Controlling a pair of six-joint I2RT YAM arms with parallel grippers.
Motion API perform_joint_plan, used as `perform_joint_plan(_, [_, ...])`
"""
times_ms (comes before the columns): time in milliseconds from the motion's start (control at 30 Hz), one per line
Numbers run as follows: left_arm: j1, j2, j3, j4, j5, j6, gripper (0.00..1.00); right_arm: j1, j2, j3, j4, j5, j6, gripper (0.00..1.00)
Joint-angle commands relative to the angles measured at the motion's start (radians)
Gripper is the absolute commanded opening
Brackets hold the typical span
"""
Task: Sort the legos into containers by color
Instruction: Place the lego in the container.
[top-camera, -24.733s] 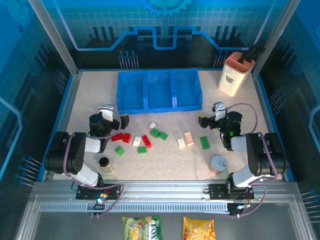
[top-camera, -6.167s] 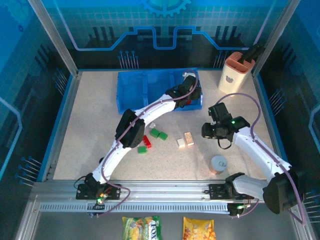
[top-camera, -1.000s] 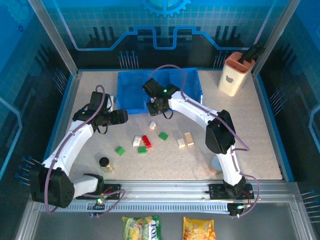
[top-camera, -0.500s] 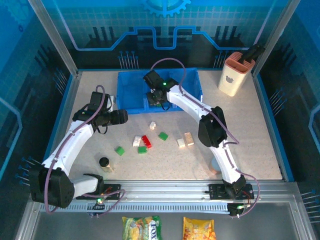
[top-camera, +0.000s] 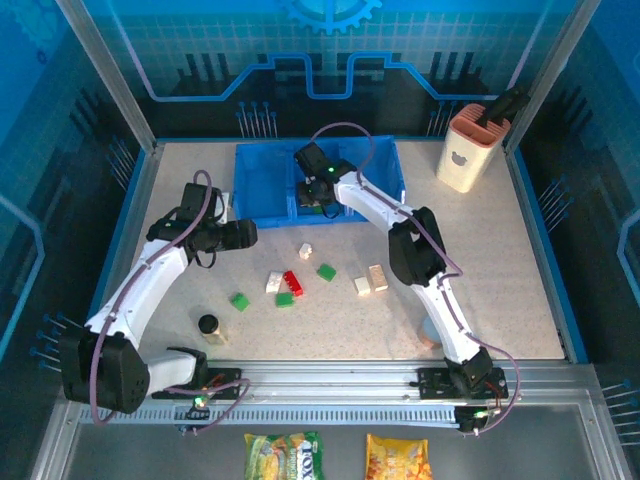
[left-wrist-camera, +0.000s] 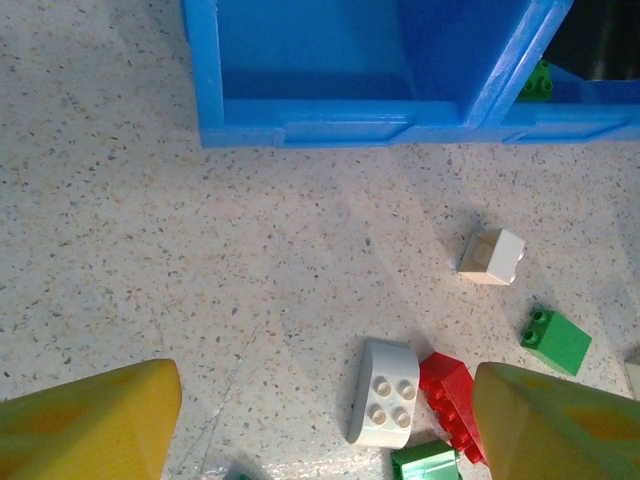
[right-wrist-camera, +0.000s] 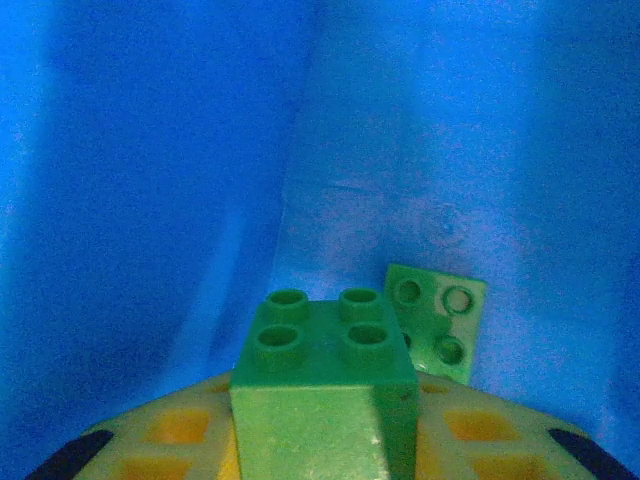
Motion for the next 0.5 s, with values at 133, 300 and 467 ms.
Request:
perform_joint_plan(133, [0.010,0.012,-0.008,0.006,0.030,0.016,0.77,-0.005,0.020,-0.016,0.066,-0.041,0.034,0.37])
perform_joint_plan(300, [0.011,0.012,-0.008,0.004,0.032,0.016,0.78,-0.005,0.004,-0.038,0.073,-0.040,0.037,0.41])
perform_joint_plan(467, [0.010,0.014,-0.008,0.004,0.034,0.016,0.77,-0.005,-0.031,-0.072,0.090,-0.042,0.043,0.44])
